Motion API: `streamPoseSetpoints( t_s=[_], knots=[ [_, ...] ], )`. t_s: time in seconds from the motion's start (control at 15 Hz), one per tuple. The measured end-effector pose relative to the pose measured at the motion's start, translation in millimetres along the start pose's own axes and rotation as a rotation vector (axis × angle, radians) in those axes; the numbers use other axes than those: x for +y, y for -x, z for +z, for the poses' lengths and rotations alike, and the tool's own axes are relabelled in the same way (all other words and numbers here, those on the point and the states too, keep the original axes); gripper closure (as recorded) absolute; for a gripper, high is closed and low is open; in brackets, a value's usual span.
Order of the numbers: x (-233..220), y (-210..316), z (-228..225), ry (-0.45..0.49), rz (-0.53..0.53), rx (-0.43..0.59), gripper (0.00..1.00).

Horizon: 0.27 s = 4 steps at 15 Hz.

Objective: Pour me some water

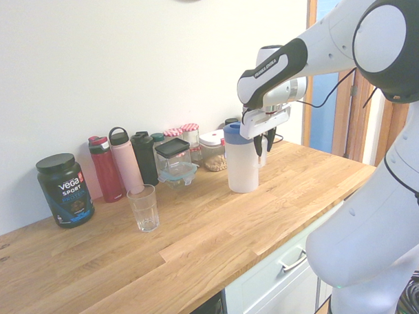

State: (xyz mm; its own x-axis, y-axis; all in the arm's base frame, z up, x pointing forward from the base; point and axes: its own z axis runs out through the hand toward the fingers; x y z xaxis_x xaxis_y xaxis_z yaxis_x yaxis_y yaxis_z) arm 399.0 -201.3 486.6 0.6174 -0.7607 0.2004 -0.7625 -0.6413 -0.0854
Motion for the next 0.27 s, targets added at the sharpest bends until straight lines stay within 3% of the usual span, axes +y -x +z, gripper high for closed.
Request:
streamPoseSetpoints(
  t_s=[0.27],
  knots=[
    [0.6,11.6,-45.0,0.017,0.094,-0.071,0.0]
  ],
)
